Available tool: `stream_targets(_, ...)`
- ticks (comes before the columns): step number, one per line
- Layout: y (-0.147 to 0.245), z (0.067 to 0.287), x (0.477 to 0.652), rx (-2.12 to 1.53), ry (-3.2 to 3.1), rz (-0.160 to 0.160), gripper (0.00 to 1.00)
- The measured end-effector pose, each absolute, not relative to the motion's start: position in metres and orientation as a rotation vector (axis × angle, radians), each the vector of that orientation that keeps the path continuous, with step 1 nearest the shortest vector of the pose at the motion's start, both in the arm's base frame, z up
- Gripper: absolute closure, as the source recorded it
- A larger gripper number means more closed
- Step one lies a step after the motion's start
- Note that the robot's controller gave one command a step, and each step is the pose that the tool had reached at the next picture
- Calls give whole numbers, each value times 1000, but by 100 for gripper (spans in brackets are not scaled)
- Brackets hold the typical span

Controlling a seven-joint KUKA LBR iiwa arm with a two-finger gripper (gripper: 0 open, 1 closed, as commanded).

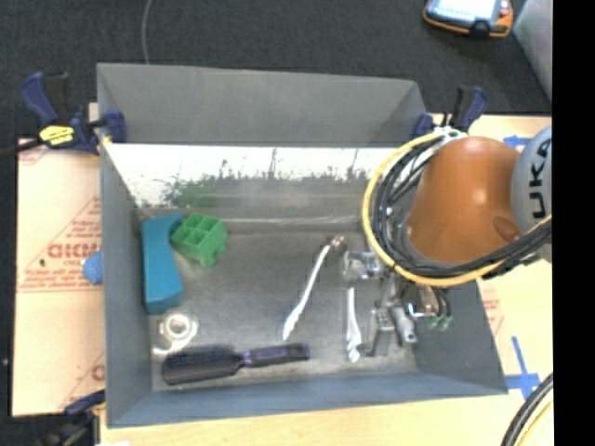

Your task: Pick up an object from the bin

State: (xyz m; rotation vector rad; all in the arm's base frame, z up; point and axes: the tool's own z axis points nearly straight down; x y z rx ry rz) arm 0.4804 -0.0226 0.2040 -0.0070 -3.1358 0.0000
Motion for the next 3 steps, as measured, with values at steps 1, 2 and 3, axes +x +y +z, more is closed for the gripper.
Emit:
stream_targets(1, -23, 208, 482, -5, -3144, 1, 0)
stream_targets(2, -51, 124, 522, 417, -3119, 3, 0)
stream_targets(3, -82, 71, 529, 605, -3091, 4, 0)
